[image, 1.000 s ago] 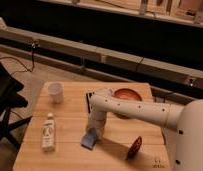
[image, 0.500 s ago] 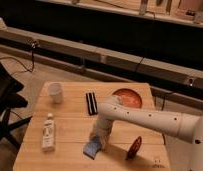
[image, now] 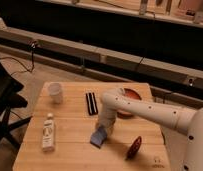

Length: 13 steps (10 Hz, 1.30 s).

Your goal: Wipe the white sponge on the table

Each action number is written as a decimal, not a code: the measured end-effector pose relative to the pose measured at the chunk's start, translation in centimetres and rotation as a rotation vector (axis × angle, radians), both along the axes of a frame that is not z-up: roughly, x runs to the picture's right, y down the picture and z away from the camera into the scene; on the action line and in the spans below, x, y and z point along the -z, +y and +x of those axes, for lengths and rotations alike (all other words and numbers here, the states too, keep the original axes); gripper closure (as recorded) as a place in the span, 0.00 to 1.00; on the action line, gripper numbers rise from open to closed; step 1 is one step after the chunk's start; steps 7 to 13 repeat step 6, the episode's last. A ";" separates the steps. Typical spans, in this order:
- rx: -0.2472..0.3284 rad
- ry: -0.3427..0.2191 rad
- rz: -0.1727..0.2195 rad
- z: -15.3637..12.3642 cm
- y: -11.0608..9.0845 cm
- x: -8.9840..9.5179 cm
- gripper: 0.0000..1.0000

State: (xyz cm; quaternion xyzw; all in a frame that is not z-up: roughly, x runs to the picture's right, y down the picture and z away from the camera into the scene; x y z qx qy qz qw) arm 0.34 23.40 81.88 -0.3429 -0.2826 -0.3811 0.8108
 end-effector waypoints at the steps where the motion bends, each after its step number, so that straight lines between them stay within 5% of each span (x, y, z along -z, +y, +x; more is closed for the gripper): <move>1: 0.017 -0.034 -0.002 -1.8 0.0 -0.4 1.00; 3: 0.037 -0.112 -0.025 -5.4 0.9 -1.1 1.00; 13: 0.039 -0.117 -0.023 -5.5 0.8 -1.0 1.00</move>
